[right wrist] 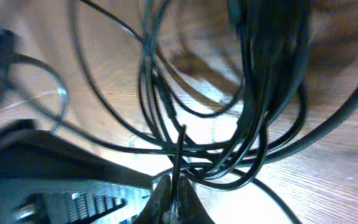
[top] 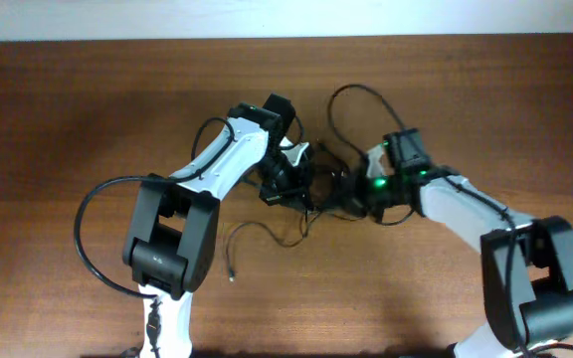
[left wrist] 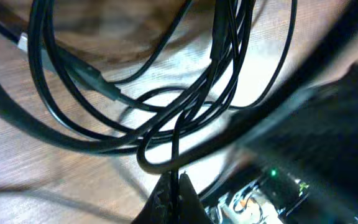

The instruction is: Untangle cables

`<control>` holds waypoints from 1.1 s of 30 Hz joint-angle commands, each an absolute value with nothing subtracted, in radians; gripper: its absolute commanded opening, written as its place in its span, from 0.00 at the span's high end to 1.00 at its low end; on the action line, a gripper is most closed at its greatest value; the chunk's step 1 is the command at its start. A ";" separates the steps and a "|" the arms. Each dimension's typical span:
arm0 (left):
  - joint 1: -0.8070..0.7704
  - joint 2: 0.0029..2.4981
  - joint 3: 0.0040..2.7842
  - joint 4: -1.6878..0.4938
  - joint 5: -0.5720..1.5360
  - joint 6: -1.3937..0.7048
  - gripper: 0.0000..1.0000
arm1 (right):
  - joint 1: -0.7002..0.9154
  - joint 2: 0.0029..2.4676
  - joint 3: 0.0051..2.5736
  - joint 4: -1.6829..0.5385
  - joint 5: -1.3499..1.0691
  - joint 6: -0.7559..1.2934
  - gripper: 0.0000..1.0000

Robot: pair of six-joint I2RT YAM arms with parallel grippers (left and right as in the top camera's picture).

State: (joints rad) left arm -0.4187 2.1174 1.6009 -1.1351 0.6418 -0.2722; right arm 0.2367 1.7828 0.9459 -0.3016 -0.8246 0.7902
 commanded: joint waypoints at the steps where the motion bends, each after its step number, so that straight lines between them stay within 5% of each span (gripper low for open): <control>1: -0.411 2.121 1.605 -1.170 0.676 -0.146 1.00 | 0.140 1.722 0.954 -0.297 -0.958 0.702 0.96; 5: -0.411 2.121 1.605 -1.238 0.525 -0.115 1.00 | 0.027 1.650 0.954 -0.298 -0.962 0.702 0.96; 15: -0.411 2.121 1.605 -1.258 0.553 -0.036 1.00 | -0.224 1.544 0.954 -0.345 -1.076 0.600 0.96; 16: -0.411 2.121 1.605 -1.252 0.562 -0.036 1.00 | -0.228 1.544 0.954 -0.373 -1.077 0.579 0.94; 18: -0.411 2.121 1.605 -1.219 0.599 -0.036 1.00 | -0.228 1.544 0.954 -0.485 -1.058 0.494 0.71; 20: -0.411 2.121 1.605 -1.201 0.599 -0.037 1.00 | -0.228 1.544 0.954 -0.591 -1.014 0.440 0.59; 28: -0.412 2.121 1.605 -1.180 0.594 -0.020 1.00 | -0.132 1.546 0.953 -0.752 -0.900 0.390 0.40; 33: -0.410 2.121 1.605 -1.188 0.448 -0.109 1.00 | 0.012 1.568 0.953 -0.716 -0.859 0.530 0.39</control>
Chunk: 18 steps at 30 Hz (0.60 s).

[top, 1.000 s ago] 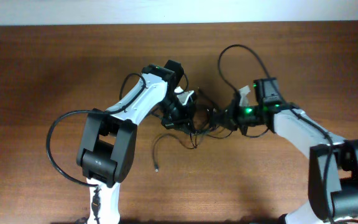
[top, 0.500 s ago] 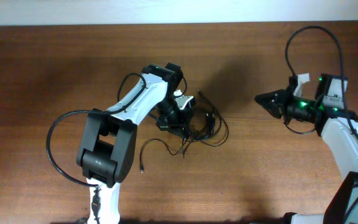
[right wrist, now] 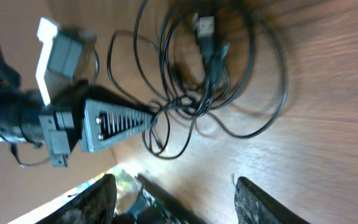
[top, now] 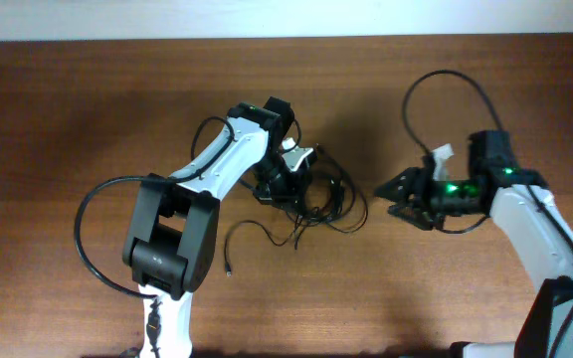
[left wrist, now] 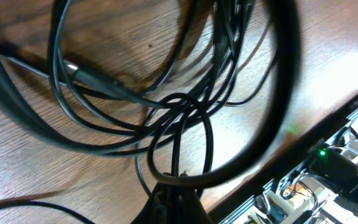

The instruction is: Untangle cables

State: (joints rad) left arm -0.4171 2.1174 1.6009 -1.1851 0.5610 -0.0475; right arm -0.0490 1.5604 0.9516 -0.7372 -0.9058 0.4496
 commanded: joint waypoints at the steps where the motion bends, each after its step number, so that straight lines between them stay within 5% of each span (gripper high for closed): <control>1: -0.410 2.121 1.605 -1.190 0.403 -0.136 1.00 | 0.041 1.580 0.953 -0.691 -0.846 0.563 0.39; 12: -0.411 2.121 1.605 -1.187 0.351 -0.186 1.00 | 0.252 1.766 0.953 -0.403 -0.821 0.865 0.53; 18: -0.414 2.121 1.605 -1.189 0.352 -0.186 1.00 | 0.322 1.807 0.954 -0.268 -0.897 0.708 0.69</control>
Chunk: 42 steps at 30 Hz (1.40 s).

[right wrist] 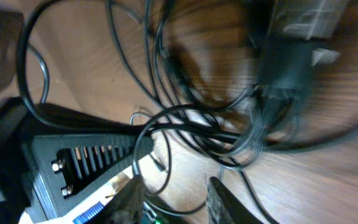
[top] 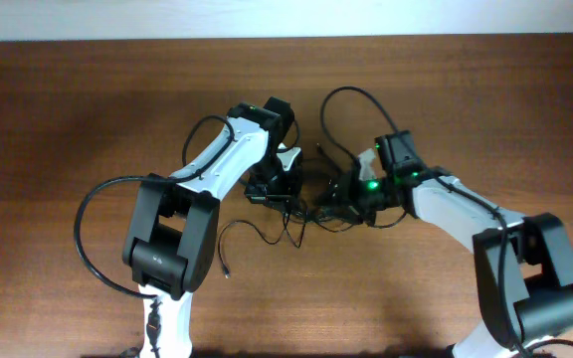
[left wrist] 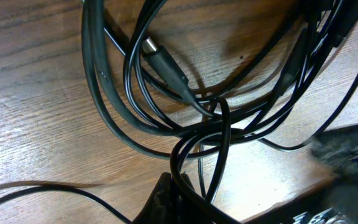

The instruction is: Untangle cables

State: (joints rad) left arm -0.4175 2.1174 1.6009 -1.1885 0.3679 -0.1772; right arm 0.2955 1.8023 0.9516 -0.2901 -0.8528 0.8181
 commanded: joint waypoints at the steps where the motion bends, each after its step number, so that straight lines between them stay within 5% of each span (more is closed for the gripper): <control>1: -0.414 2.121 1.605 -1.191 0.353 -0.186 1.00 | 0.325 1.807 0.954 -0.268 -0.897 0.675 0.69; 4: -0.414 2.121 1.605 -1.194 0.411 -0.147 1.00 | 0.326 1.807 0.953 -0.298 -0.898 0.661 0.69; 9: -0.410 2.121 1.605 -1.186 0.611 0.010 1.00 | 0.321 1.807 0.953 -0.255 -0.897 0.855 0.52; 16: -0.411 2.121 1.605 -1.183 0.641 0.028 1.00 | 0.321 1.807 0.953 -0.246 -0.866 0.984 0.52; 26: -0.412 2.121 1.605 -1.150 0.640 0.028 1.00 | 0.334 1.807 0.953 -0.254 -0.846 1.120 0.74; 38: -0.416 2.121 1.605 -1.144 0.641 0.028 1.00 | 0.386 1.807 0.953 -0.306 -0.612 1.270 0.76; 42: -0.419 2.121 1.605 -1.144 0.641 0.028 1.00 | 0.386 1.807 0.953 -0.302 -0.605 1.269 0.96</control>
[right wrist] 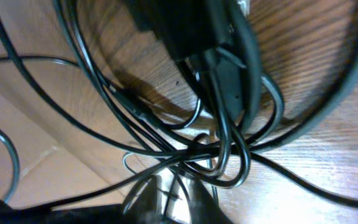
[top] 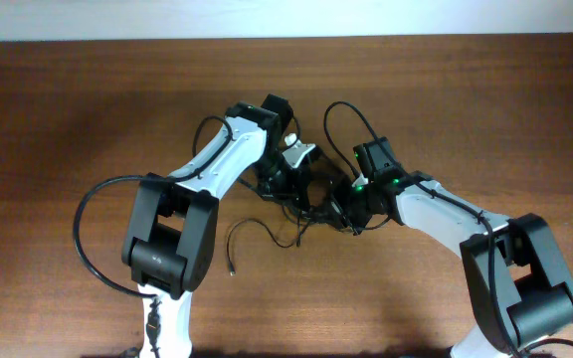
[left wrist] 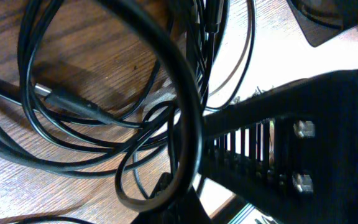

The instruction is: Untangle cables

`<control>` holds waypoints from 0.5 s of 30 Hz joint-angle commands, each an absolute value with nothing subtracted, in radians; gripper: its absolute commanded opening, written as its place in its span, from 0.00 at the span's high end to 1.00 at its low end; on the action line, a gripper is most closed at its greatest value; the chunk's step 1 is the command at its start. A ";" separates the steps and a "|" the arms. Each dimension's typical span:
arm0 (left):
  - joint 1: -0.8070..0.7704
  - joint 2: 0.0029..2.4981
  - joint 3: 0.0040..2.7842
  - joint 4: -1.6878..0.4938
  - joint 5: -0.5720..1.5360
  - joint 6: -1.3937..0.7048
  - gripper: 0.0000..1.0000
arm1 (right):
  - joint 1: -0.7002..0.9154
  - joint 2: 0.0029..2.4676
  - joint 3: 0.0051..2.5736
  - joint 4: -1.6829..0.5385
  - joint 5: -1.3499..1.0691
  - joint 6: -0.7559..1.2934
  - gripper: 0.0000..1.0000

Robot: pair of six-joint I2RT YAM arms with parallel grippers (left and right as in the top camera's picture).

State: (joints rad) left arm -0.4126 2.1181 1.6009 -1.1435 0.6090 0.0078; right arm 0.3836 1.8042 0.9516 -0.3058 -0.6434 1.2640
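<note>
A knot of thin black cables (top: 312, 195) lies mid-table between both arms. My left gripper (top: 294, 182) is at the knot's left side; in the wrist view the left gripper (left wrist: 176, 202) is shut on a black strand, with a thick loop (left wrist: 185, 93) curving over it. My right gripper (top: 339, 211) presses into the knot from the right. Its fingers (right wrist: 140, 200) stand a narrow gap apart with thin strands running between them. A barrel plug (left wrist: 67, 102) lies among the loops. The right gripper's ribbed finger (left wrist: 278, 143) fills the left wrist view.
One loose cable tail (top: 255, 229) trails left of the knot and ends in a small plug (top: 232, 267). A tall cable loop (top: 341, 114) rises behind the right gripper. The brown wooden table (top: 68, 119) meets a pale wall at the far edge.
The right gripper has moved further left into the knot and its fingers have narrowed around strands. The left gripper stays shut on its strand, shifted slightly right, so both grippers now almost touch.
Both grippers were first shut on strands at the knot. Then the right gripper was open and far off to the right, the left still holding. Later it was back beside the knot, open. Now its fingers straddle strands next to the left gripper.
</note>
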 commanded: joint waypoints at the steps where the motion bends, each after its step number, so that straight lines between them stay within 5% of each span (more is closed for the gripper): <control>1: -0.419 2.121 1.605 -1.144 0.640 0.028 1.00 | 0.386 1.807 0.953 -0.302 -0.596 1.263 0.96; 15: -0.419 2.121 1.605 -1.252 0.395 0.027 1.00 | 0.239 1.657 0.954 -0.276 -0.839 0.941 0.96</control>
